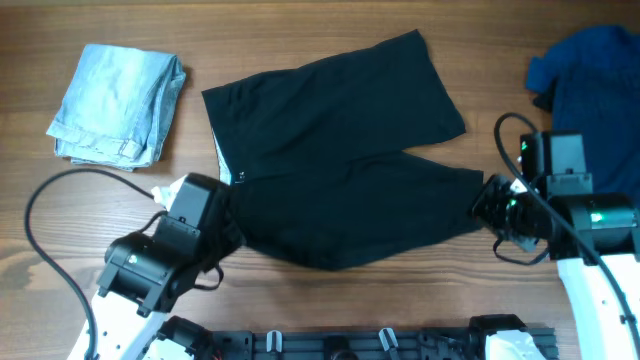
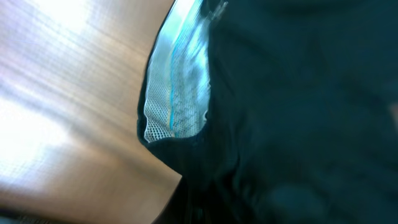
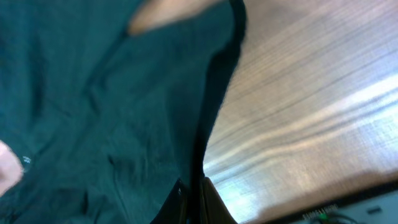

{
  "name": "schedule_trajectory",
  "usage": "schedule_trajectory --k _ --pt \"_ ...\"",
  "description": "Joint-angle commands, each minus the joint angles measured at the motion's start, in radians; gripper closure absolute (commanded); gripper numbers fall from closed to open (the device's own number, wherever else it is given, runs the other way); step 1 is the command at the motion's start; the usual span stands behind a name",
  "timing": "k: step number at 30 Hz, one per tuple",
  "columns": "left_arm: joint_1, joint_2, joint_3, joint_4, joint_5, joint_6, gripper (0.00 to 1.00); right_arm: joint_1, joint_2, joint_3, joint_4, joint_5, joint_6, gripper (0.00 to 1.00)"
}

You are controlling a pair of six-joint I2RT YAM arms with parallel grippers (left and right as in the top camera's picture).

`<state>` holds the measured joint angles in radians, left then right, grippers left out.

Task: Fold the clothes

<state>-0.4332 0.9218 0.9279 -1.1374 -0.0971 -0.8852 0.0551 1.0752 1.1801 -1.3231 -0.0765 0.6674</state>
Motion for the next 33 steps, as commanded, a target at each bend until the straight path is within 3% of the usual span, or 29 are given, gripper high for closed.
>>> schedule_trajectory --k 1,4,5,15,26,33 --pt "-0.006 0.009 0.024 0.083 -0.136 -0.013 0.96 -0.003 0.093 0.079 0.029 0.027 -0.027 0.96" --pt "-0.006 0.018 0.024 0.174 -0.202 -0.013 0.96 -0.003 0.202 0.148 0.029 0.029 -0.055 0.96" --pt "0.004 0.038 0.024 0.263 -0.241 -0.005 0.96 -0.003 0.322 0.228 0.048 0.037 -0.078 0.96" --pt "0.104 0.118 0.024 0.515 -0.272 0.074 0.96 -0.004 0.58 0.488 0.158 0.085 -0.1 0.96" --pt "0.215 0.378 0.024 0.742 -0.271 0.101 0.96 -0.014 0.653 0.489 0.469 0.089 -0.099 0.96" --pt "0.242 0.602 0.024 1.007 -0.271 0.131 0.96 -0.013 0.771 0.487 0.555 0.137 -0.062 0.96"
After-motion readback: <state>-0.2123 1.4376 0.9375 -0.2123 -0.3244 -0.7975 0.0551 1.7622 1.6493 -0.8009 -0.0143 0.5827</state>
